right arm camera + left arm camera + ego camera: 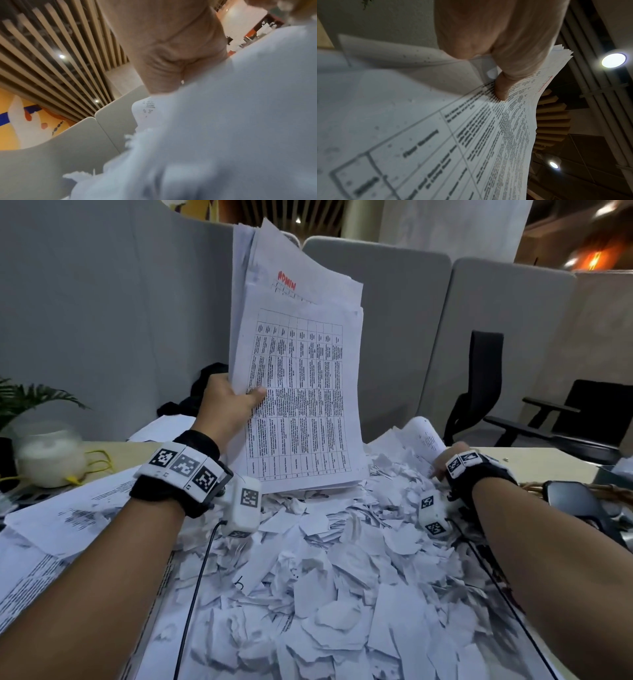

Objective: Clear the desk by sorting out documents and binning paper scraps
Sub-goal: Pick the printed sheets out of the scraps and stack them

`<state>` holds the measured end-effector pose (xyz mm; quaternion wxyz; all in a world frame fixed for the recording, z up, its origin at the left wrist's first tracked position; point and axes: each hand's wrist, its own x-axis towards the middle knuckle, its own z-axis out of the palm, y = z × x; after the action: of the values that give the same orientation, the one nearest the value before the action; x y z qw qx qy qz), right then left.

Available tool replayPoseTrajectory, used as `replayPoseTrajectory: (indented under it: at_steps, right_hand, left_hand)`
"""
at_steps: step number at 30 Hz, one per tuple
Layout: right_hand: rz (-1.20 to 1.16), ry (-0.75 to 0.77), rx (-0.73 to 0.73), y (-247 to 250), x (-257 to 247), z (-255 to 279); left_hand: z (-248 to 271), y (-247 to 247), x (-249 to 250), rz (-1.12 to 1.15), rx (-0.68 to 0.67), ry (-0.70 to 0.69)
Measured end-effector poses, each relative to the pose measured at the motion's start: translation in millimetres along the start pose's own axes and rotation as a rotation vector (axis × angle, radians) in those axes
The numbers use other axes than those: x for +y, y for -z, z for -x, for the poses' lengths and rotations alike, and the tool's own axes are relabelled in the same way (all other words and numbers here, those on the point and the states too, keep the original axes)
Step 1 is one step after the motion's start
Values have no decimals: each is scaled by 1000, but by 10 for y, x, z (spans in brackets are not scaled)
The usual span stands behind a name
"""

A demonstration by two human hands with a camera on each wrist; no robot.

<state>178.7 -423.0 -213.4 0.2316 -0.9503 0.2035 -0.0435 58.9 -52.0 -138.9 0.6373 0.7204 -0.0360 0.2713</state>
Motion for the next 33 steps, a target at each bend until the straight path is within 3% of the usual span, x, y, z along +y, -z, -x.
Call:
replayPoseTrajectory:
  at_steps: [1,3,8,12,17,19,22,24,28,33]
  right_hand:
    - [-40,-23,-24,62,-27,69]
    - [48,15,91,200,-78,117]
    - [-58,23,306,596,-296,354]
    - [-83,126,473,1030,-448,615]
    - [-292,394,650,1479,-629,1003]
    - [-492,533,611,1607,-688,1161]
    - [-821,774,418,1638,-753,1339]
    - [-975,842,312,1517,-820,1406]
    - [-1103,725,205,1002,-951,1276]
    - [-1012,455,101,213,-916,952]
  left_hand:
    - [2,-3,1,-4,-2,4]
    - [25,-13,29,-15,8,-3]
    - [71,-54,43,-47,10,-13]
    - [53,-72,16,-57,10,5]
    - [74,-76,-27,18,7,26]
    - [57,-67,-70,54,25,48]
    - [-2,-55,-175,156,64,107]
    - [-7,-61,-214,202,74,142]
    - [6,-71,-244,239,74,165]
    - [-60,-47,-344,295,71,210]
